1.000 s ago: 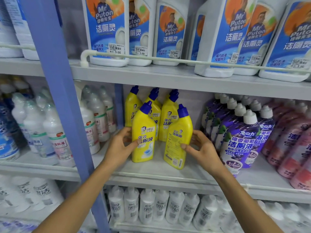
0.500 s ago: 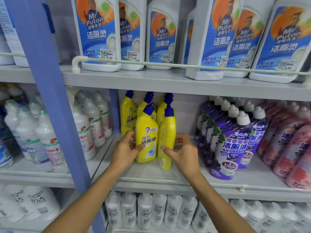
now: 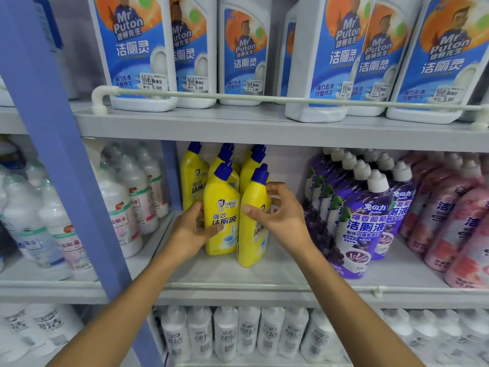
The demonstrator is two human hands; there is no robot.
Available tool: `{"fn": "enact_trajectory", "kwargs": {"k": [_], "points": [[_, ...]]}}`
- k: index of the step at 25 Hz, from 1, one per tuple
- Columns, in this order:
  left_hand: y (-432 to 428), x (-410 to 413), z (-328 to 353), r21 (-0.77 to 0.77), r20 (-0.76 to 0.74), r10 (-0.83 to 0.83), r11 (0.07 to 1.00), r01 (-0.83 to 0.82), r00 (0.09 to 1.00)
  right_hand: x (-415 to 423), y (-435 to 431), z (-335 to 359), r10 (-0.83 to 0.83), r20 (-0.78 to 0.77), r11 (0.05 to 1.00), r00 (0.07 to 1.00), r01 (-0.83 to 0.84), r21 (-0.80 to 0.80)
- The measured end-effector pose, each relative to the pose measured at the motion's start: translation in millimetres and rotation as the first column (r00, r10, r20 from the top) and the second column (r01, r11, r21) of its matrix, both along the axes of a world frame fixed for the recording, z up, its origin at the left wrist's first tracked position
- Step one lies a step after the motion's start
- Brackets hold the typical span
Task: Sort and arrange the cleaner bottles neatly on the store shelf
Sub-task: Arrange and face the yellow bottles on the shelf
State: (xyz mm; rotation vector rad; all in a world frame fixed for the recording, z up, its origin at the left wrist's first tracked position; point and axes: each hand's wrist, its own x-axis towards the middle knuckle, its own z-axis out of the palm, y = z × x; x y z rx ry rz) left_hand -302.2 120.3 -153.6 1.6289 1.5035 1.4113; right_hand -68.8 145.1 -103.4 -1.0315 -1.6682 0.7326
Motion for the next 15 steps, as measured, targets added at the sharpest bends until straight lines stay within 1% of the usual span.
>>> {"fn": "enact_trajectory", "kwargs": {"k": [1, 2, 4, 6, 7, 11, 15], "points": [[0.0, -2.1, -0.4, 0.001, -0.004, 0.005, 1.000, -0.005, 1.000, -3.0, -3.8, -1.8, -0.096, 0.035, 0.995, 0.995, 0.094, 0.044], [-0.9, -3.0, -2.2, 0.007, -0.009, 0.027, 1.000, -0.027, 1.000, -4.3, -5.9, -5.5, -0.121, 0.038, 0.992, 0.992, 0.119, 0.049], [-4.5, -3.1, -11.5, 0.043, -0.021, 0.086, 0.995, -0.085, 0.996, 1.3, -7.6, -17.9, -0.030, 0.018, 0.999, 0.999, 0.030, -0.012], [-6.7, -2.9, -20.0, 0.074, -0.030, 0.103, 0.992, -0.101, 0.994, 9.8, -7.1, -29.9, 0.041, 0.016, 0.996, 0.999, -0.040, -0.080], [-5.8, -4.2, -22.8, 0.079, -0.031, 0.096, 0.993, -0.093, 0.995, 11.5, -5.1, -34.4, 0.025, 0.025, 0.996, 0.999, -0.023, -0.082], [2.7, -8.4, -23.0, 0.074, -0.007, 0.042, 0.996, -0.042, 0.999, 1.5, 8.0, -36.4, -0.139, 0.029, 0.988, 0.990, 0.140, -0.057], [15.7, -9.9, -22.6, 0.074, 0.065, 0.035, 0.996, -0.040, 0.997, -8.5, 33.7, -39.5, -0.197, 0.049, 0.978, 0.979, 0.200, -0.053]]}}
